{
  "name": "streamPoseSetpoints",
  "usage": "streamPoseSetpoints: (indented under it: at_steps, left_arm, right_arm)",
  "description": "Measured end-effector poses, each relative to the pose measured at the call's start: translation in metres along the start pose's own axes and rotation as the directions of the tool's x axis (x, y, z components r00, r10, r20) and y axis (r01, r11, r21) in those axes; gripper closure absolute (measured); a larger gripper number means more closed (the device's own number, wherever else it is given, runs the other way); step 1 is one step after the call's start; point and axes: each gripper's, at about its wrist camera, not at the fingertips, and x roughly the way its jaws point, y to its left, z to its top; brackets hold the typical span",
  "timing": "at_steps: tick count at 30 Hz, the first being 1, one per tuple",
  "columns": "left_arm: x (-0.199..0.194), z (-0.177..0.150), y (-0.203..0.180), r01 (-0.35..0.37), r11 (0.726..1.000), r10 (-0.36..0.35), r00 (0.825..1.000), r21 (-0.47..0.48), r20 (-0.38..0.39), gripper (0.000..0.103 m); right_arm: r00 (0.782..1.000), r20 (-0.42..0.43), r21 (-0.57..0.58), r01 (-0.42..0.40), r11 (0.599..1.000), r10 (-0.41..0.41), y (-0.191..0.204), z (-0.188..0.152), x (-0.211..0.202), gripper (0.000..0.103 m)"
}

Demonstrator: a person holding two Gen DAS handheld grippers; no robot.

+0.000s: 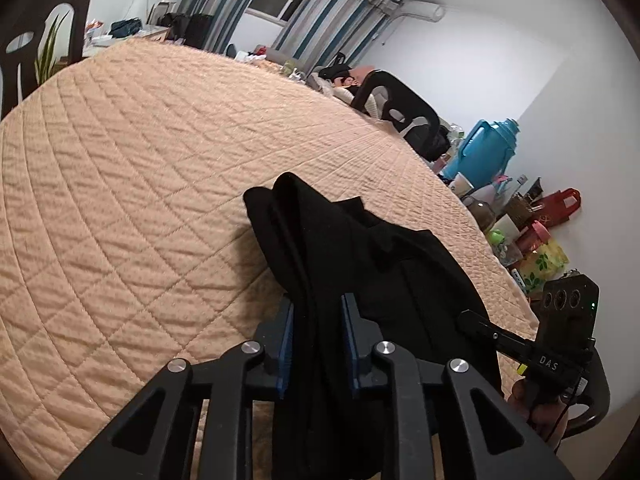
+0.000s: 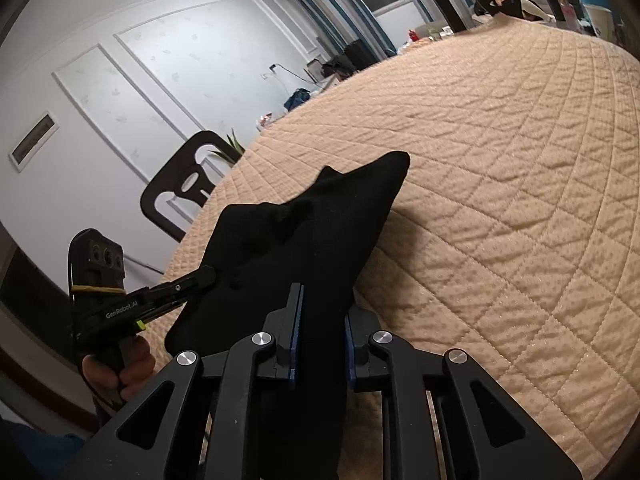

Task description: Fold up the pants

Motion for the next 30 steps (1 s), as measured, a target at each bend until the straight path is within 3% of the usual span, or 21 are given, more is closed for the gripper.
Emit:
streamPoseSetpoints:
  at_steps: [6,13,24,30]
  left_arm:
    - [0.0,0.012,-0.008,-0.007,0.999,0.007,1.0,0.048,-0.002,0.08]
    - [-0.001,0.051,-0.003,-0.031,0.996,0.028,0.999,0.089,0.033,0.081]
    - [0.015,0.119,0.037,-0.113,0.989,0.111,0.993,0.098,0.031,0.08]
    - [0.037,0.131,0.078,-0.145,0.987,0.146,0.989,0.065,-0.008,0.079]
  right_arm:
    - [1.0,0.01,-0.037,-0.026,0.999,0.026,0.011,0.012,-0.004,0.087]
    - [0.999,0.024,-0.084,-0.043,0.996,0.045,0.026,0.047,0.013,0.087]
    - [0.996,-0.01,-0.079,-0.095,0.992,0.094,0.045,0.106,0.089,0.087]
    - [0.992,-0.05,-0.037,-0.115,0.993,0.113,0.032,0.116,0.133,0.086]
